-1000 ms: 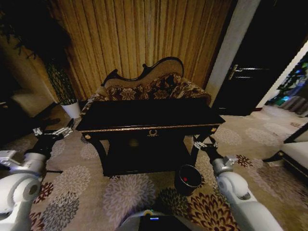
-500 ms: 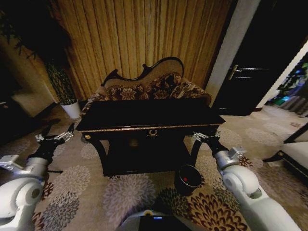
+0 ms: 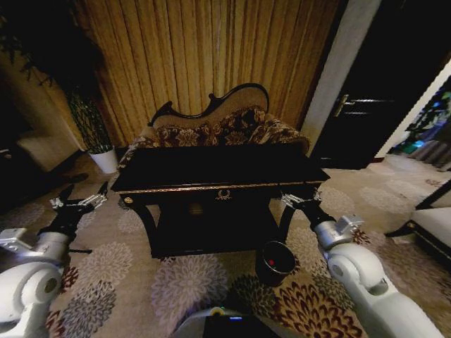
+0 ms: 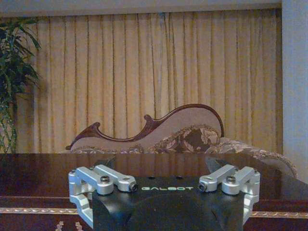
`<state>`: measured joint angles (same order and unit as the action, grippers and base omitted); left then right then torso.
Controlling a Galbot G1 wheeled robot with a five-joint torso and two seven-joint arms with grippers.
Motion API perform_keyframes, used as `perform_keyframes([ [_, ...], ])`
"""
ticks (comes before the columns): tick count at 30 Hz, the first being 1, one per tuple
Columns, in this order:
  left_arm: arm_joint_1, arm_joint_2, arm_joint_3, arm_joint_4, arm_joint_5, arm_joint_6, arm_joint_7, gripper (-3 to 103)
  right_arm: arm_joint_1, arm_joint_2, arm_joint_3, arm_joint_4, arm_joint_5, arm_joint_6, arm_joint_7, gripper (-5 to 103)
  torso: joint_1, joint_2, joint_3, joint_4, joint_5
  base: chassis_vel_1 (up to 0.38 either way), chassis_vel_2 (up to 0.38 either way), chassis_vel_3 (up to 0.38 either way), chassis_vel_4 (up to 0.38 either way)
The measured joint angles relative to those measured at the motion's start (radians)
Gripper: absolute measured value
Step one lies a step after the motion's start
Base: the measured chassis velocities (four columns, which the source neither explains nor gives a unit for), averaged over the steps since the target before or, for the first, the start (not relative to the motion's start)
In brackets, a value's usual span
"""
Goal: Move to the front of the table and place the trash on the table into the trash bin.
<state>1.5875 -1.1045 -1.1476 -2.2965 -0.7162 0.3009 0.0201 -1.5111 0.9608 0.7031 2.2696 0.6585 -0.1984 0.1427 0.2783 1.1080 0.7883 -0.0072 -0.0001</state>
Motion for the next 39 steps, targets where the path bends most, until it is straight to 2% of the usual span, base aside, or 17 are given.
perform_keyframes([
  [20, 0.028, -0.004, -0.023, -0.012, -0.001, -0.003, 0.018, 100, -0.017, -0.009, 0.014, -0.015, -0.007, 0.005, -0.003, 100, 0.000, 0.000, 0.000, 0.0002, 0.0000, 0.026, -0.026, -0.027, 0.026],
  [39, 0.038, 0.004, -0.040, -0.008, -0.003, -0.011, 0.023, 100, -0.082, -0.073, 0.167, -0.115, 0.056, 0.050, -0.035, 100, 0.000, 0.000, 0.000, 0.0000, 0.0001, 0.069, -0.067, -0.069, 0.070],
])
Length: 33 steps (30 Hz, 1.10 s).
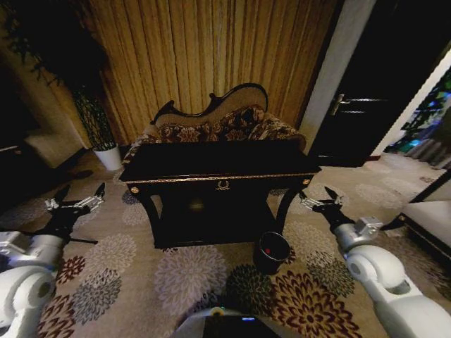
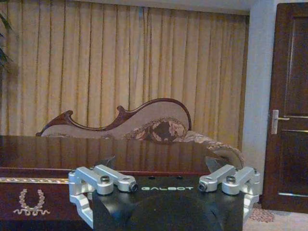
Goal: Move to the front of the table and place the trash on the table into the trash bin.
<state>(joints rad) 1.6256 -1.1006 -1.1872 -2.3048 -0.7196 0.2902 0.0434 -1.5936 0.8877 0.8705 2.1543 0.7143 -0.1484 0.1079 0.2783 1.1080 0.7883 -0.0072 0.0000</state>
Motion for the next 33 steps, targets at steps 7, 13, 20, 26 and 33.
perform_keyframes([
  [7, 0.006, 0.000, -0.002, 0.001, 0.000, -0.003, 0.004, 100, -0.013, -0.006, 0.014, 0.002, 0.012, 0.001, -0.001, 100, 0.000, 0.000, 0.000, 0.0001, 0.0000, 0.059, -0.074, -0.066, 0.056],
  [13, 0.009, 0.002, -0.006, 0.004, -0.001, -0.008, 0.009, 100, -0.036, -0.007, 0.032, 0.009, 0.021, 0.005, -0.002, 100, 0.000, 0.000, 0.000, 0.0001, -0.0001, 0.083, -0.070, -0.074, 0.074],
  [20, 0.010, 0.006, -0.006, 0.004, -0.003, -0.008, 0.011, 100, -0.061, -0.008, 0.041, 0.022, 0.033, 0.021, -0.002, 100, 0.000, 0.000, 0.000, 0.0001, 0.0000, 0.095, -0.093, -0.075, 0.100],
  [26, 0.012, 0.009, -0.004, 0.004, -0.003, -0.009, 0.014, 100, -0.085, -0.004, 0.042, 0.043, 0.040, 0.023, -0.002, 100, 0.000, 0.000, 0.000, 0.0001, -0.0001, 0.096, -0.099, -0.096, 0.100],
  [33, 0.014, 0.007, -0.003, 0.008, -0.004, -0.011, 0.016, 100, -0.100, 0.001, 0.047, 0.043, 0.037, 0.040, -0.003, 100, 0.000, 0.000, 0.000, 0.0000, -0.0002, 0.096, -0.114, -0.112, 0.090],
])
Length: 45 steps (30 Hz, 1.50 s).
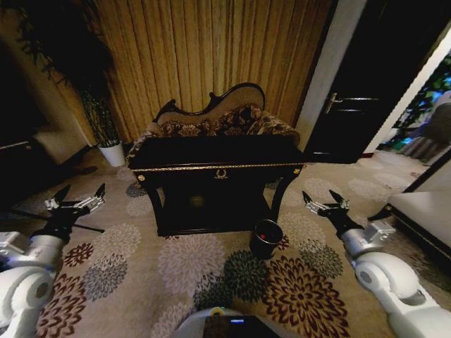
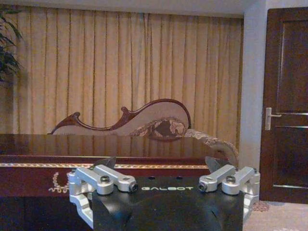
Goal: Move to the front of the table and place the trash on the table into the trash bin.
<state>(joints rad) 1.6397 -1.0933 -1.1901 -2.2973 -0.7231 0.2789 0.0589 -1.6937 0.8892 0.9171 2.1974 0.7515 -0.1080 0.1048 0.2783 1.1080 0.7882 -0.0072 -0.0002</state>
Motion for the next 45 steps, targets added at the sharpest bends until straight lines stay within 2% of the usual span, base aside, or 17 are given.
perform_keyframes([
  [40, 0.008, -0.004, -0.009, -0.005, 0.001, -0.009, 0.024, 100, -0.007, 0.017, -0.002, -0.012, -0.015, 0.018, -0.001, 100, 0.000, 0.000, 0.000, -0.0002, 0.0004, 0.157, -0.155, -0.153, 0.154],
  [45, 0.014, -0.007, -0.009, -0.005, 0.002, -0.021, 0.023, 100, -0.001, 0.020, -0.005, -0.014, -0.015, 0.020, -0.001, 100, 0.000, 0.000, 0.000, 0.0004, -0.0001, 0.189, -0.188, -0.180, 0.195],
])
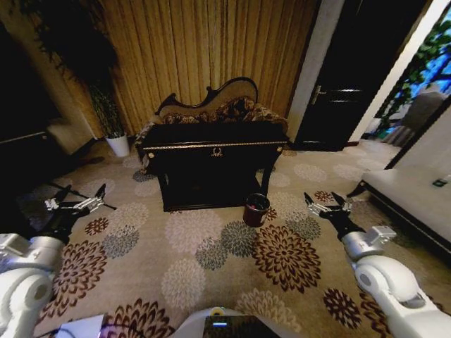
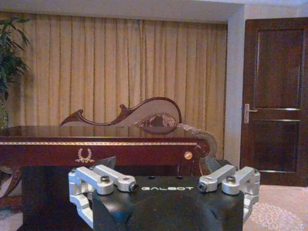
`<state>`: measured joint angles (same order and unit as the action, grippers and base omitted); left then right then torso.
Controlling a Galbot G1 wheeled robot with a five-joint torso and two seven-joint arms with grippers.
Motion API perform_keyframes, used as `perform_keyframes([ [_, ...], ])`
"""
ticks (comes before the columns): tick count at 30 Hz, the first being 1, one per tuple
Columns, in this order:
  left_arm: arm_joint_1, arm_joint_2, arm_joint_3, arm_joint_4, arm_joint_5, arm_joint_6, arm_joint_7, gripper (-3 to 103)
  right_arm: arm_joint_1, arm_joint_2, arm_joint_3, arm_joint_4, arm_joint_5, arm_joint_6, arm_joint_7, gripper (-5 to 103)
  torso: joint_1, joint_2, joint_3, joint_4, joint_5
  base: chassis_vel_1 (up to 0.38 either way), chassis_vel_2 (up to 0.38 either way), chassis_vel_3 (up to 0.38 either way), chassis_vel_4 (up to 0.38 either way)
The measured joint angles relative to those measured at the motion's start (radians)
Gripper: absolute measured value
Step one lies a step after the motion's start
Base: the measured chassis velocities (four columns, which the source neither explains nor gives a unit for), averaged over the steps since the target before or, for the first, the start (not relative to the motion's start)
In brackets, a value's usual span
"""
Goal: Move to the front of the table and place the trash on the table into the trash bin.
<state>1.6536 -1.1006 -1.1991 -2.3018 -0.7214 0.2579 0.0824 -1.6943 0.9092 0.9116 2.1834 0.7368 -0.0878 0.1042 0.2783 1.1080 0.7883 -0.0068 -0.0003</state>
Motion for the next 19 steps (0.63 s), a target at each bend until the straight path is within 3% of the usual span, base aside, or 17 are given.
perform_keyframes([
  [6, 0.003, -0.002, 0.000, 0.000, 0.000, -0.005, -0.002, 100, 0.006, 0.006, -0.012, -0.008, -0.003, 0.023, 0.000, 100, -0.001, 0.001, -0.001, -0.0006, 0.0005, 0.164, -0.141, -0.167, 0.148],
  [19, 0.000, -0.003, 0.015, -0.001, -0.002, -0.046, -0.006, 100, 0.014, 0.019, -0.026, -0.015, -0.043, 0.025, 0.000, 100, 0.000, 0.000, 0.000, -0.0004, 0.0003, 0.003, -0.003, 0.000, 0.002],
])
